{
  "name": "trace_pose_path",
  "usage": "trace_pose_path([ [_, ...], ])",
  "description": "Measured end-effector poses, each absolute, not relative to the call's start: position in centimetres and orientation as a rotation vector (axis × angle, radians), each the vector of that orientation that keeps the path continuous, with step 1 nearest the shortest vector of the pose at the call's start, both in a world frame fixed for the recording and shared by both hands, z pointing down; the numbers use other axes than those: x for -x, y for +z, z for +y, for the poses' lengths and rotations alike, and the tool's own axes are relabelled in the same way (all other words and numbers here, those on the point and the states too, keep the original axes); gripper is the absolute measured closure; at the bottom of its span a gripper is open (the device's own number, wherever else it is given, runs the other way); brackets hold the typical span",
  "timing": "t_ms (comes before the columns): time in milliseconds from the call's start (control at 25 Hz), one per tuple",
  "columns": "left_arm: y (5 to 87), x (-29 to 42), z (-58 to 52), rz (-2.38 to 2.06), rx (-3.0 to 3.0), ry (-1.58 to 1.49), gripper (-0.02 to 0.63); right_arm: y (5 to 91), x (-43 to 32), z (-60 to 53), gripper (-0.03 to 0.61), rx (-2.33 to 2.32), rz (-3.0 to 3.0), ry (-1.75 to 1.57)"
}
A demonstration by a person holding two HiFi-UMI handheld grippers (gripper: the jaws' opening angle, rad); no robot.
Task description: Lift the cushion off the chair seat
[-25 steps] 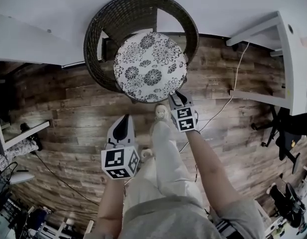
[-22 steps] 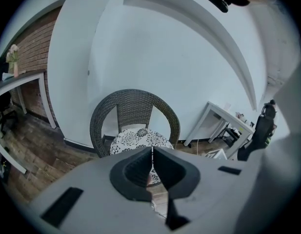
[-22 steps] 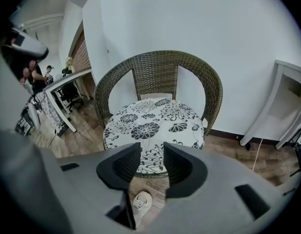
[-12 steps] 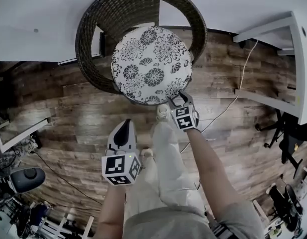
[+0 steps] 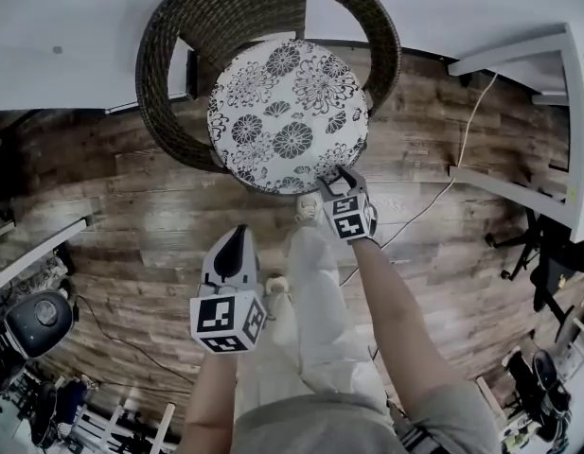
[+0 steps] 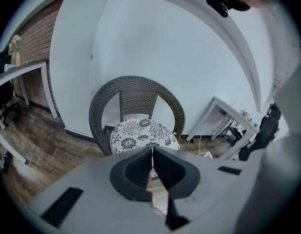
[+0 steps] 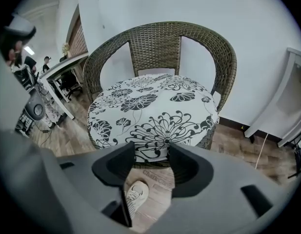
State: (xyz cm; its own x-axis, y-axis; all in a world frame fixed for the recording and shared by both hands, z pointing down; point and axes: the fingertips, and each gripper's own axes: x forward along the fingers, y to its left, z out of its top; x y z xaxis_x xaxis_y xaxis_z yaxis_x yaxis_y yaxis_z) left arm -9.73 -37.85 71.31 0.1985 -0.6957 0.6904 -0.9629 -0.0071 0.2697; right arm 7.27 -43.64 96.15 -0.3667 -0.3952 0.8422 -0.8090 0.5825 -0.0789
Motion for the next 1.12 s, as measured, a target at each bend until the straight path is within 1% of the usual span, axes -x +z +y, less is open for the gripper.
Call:
trace_pose_path([
  [80,71.2,9.7,-38.0,-1.558,-1.765,0.475,0.604,96.0,-7.2,-43.8,0.365,-0.964,-1.969,0.636],
  [160,71.0,10.0,-38.4,-1.556,-1.767,0.475,0.604,95.8,-6.9,-44.0,0.399,-0.953,-1.948,0.625],
  [280,70.5,10.2,-39.0,-1.560,-1.772,0.469,0.604,95.4,-6.4,-44.1,0.524,-0.935,-1.921,0.589],
  [320,70.2,10.2,-39.0,-1.561,-1.774,0.465,0.604,95.2,-6.3,-44.1,0.536,-0.932,-1.917,0.585],
  [640,68.2,9.6,-38.9,-1.556,-1.801,0.455,0.604,92.8,-6.1,-43.5,0.546,-0.934,-1.918,0.595],
  [1120,62.7,10.5,-37.2,-1.557,-1.848,0.406,0.604,83.6,-5.1,-41.3,0.549,-1.022,-1.958,0.536],
])
